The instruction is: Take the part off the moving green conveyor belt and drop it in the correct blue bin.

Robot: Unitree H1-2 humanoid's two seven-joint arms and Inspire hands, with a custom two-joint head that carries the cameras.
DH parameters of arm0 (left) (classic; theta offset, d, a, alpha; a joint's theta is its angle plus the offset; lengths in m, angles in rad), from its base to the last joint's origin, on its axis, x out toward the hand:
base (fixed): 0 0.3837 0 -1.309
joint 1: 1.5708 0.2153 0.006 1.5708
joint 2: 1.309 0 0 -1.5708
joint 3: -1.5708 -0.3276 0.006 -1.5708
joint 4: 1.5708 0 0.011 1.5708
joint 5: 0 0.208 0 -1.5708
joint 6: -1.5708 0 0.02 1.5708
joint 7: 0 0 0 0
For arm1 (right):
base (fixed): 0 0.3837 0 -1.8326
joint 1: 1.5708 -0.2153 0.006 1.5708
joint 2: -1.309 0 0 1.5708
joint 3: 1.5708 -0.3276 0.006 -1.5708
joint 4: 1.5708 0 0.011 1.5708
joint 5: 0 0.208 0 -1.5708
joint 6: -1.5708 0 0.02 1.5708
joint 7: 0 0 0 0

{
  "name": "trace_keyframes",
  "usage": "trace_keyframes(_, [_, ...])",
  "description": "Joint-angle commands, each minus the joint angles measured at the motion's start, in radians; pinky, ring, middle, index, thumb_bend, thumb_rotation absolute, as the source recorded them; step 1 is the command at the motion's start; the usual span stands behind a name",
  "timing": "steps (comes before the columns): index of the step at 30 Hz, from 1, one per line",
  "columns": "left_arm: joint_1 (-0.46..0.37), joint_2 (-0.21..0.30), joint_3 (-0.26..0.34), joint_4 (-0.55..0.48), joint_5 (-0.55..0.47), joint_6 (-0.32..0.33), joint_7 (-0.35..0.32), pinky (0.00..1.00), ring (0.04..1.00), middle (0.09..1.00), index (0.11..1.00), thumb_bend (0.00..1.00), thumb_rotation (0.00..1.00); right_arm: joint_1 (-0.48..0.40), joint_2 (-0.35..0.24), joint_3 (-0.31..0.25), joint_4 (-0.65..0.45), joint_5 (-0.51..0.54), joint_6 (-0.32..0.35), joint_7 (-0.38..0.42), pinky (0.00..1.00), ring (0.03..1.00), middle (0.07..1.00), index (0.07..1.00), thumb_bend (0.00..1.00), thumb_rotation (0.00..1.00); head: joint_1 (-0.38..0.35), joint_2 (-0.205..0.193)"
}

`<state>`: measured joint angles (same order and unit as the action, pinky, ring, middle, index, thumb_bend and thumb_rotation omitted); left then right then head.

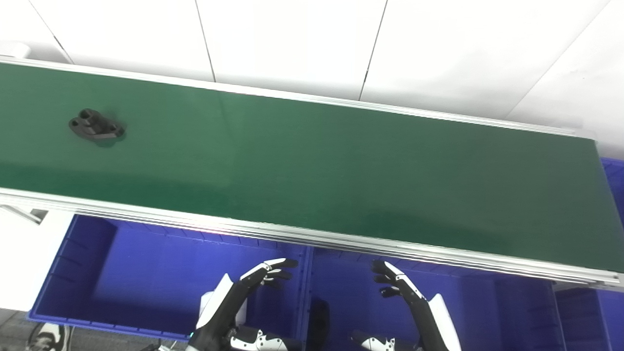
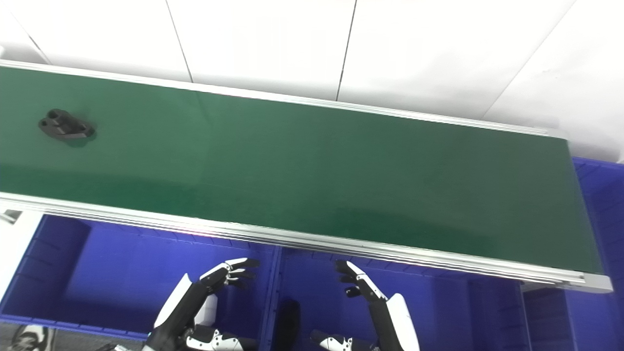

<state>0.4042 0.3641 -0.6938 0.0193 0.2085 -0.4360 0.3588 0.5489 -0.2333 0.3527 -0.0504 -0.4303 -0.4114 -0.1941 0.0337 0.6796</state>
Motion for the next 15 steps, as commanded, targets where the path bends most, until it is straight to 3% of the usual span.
trace_keyframes(1, [-0.006, 0.011, -0.007, -0.009, 0.011, -0.034, 0.027, 0.63, 0.735, 0.823, 0.776, 0.77, 0.25, -0.003, -0.009, 0.008, -0.010, 0.003, -0.058, -0.032, 0.64, 0.761, 0.817, 0.845, 0.68, 0.17, 0.003, -0.018])
trace_keyframes(2, [-0.010, 0.013, -0.012, -0.004, 0.018, -0.034, 0.036, 0.63, 0.737, 0.825, 0.777, 0.77, 0.25, -0.006, -0.012, 0.013, -0.005, -0.001, -0.058, -0.038, 0.64, 0.755, 0.814, 0.844, 0.67, 0.17, 0.003, -0.018])
trace_keyframes(5, [-0.023, 0.020, -0.032, 0.017, 0.027, -0.034, 0.067, 0.63, 0.739, 0.823, 0.778, 0.77, 0.26, -0.016, -0.020, 0.033, 0.013, -0.006, -0.058, -0.063, 0.64, 0.757, 0.811, 0.843, 0.67, 0.17, 0.005, -0.067])
trace_keyframes(15, [-0.043, 0.035, -0.078, 0.045, 0.034, -0.034, 0.140, 0.66, 0.739, 0.807, 0.762, 0.78, 0.28, -0.029, -0.036, 0.065, 0.045, -0.003, -0.058, -0.106, 0.62, 0.743, 0.807, 0.834, 0.68, 0.19, 0.034, -0.100])
